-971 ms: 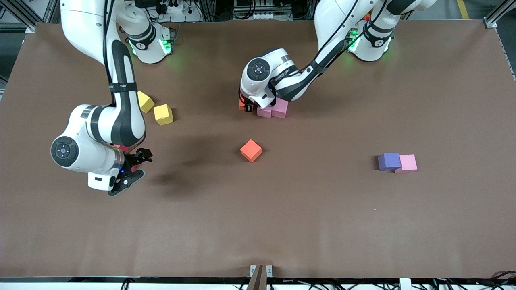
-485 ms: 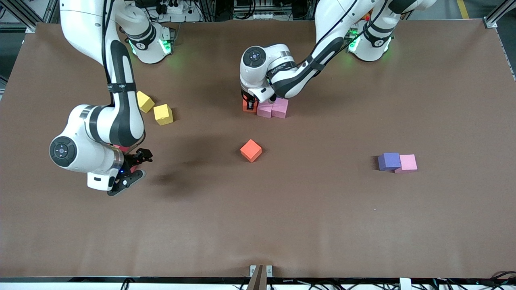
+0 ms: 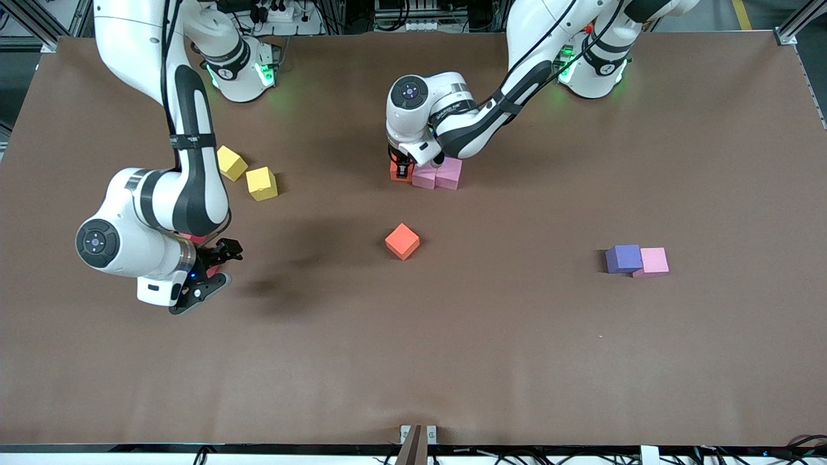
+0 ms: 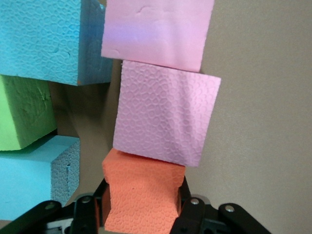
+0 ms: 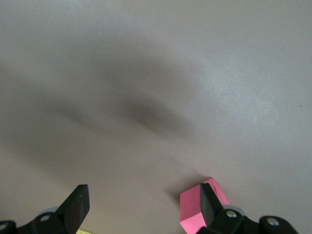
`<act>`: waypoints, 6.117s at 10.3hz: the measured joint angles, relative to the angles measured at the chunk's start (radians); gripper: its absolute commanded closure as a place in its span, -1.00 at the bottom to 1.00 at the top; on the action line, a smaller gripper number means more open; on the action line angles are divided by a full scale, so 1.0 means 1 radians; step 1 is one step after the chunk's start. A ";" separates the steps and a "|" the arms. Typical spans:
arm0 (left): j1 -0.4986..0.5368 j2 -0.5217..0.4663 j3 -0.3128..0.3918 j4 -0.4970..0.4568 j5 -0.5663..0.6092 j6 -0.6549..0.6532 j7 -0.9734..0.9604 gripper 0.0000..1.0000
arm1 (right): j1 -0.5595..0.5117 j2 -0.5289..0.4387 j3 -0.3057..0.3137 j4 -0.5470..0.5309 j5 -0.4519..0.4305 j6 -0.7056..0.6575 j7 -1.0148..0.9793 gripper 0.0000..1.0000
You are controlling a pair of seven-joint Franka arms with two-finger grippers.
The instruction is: Form number 2 with 11 blocks
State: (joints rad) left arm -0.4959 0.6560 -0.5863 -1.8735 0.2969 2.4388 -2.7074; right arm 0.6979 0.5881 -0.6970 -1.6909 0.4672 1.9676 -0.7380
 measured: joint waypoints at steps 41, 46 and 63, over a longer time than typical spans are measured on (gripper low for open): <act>0.379 -0.169 0.711 0.079 -0.381 -0.342 1.798 -1.00 | 0.492 0.176 0.229 -0.075 0.389 0.722 1.390 0.81; 0.348 -0.155 0.717 0.083 -0.382 -0.294 1.560 -1.00 | 0.467 0.138 0.202 -0.071 0.376 0.551 1.154 0.82; 0.347 -0.150 0.732 -0.026 -0.418 -0.238 1.421 -1.00 | 0.581 -0.043 0.244 -0.349 0.308 0.573 1.045 0.87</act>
State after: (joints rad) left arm -0.1489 0.5057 0.1462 -1.8998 -0.1207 2.2005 -1.2861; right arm 1.2786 0.5448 -0.4533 -2.0401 0.7754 2.5403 0.3071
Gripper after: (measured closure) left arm 0.000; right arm 0.436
